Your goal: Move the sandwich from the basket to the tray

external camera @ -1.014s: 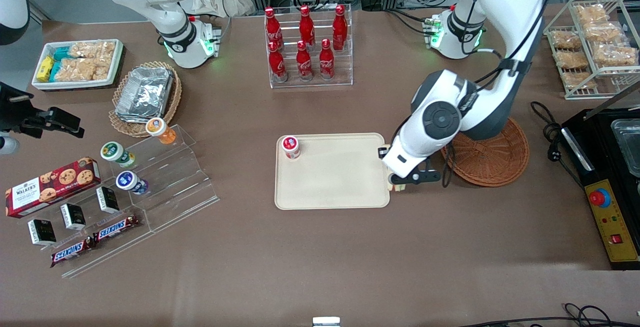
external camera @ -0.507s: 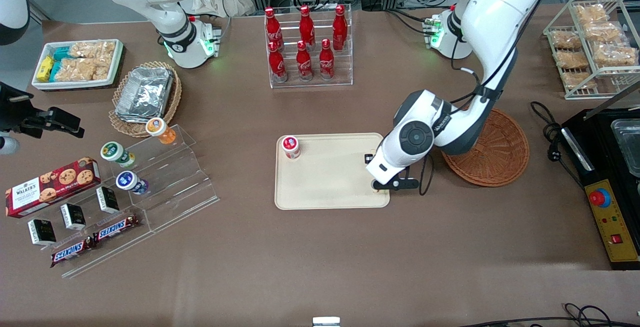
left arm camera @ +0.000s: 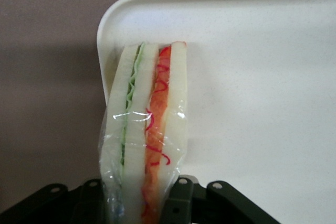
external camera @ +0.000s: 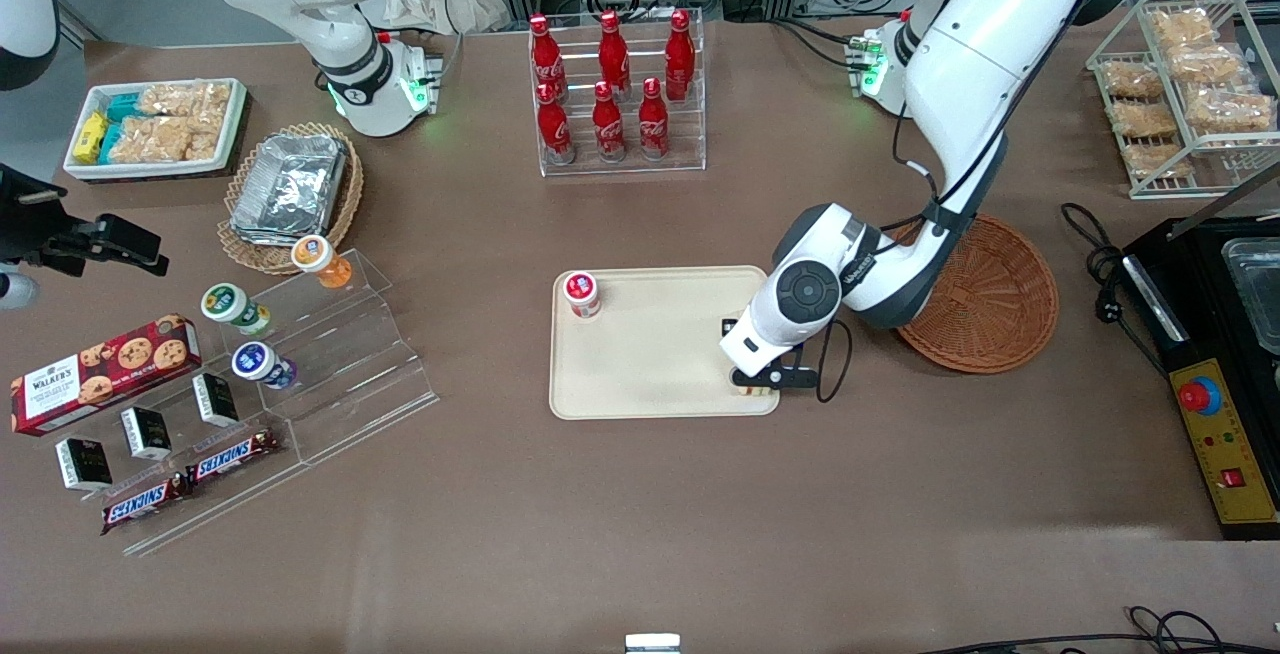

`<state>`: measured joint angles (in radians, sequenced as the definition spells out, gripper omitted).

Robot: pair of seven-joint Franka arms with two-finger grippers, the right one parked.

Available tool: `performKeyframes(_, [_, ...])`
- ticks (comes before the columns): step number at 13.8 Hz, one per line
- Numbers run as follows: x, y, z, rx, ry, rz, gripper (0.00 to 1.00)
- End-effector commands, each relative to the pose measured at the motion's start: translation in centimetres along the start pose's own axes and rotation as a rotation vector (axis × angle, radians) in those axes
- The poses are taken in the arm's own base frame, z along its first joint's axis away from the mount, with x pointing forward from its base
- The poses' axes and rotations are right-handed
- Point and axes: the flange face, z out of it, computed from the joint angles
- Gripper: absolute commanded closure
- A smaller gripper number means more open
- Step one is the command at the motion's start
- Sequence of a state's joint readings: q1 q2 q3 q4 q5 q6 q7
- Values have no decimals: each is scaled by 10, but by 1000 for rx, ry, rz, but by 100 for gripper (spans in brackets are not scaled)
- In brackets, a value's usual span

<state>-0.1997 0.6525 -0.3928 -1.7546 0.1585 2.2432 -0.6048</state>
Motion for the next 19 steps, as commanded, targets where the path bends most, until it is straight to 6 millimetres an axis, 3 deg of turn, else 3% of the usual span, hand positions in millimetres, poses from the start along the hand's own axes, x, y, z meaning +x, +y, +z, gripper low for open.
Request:
performKeyframes(1, [7,7,-7,7,28,3,0])
performKeyframes(3, [10,7,-19,3,43,2,0])
performKeyframes(5, [15,9,-49,18,45,-2,0])
performKeyframes(9, [25,7,-136,61,20,-23,0])
performKeyframes(11, [23,-4,-175,63,63,-31,0])
performKeyframes(14, [27,-40,-222,54,124,-85,0])
performKeyframes(19, [40,-119,-271,51,178,-129,0])
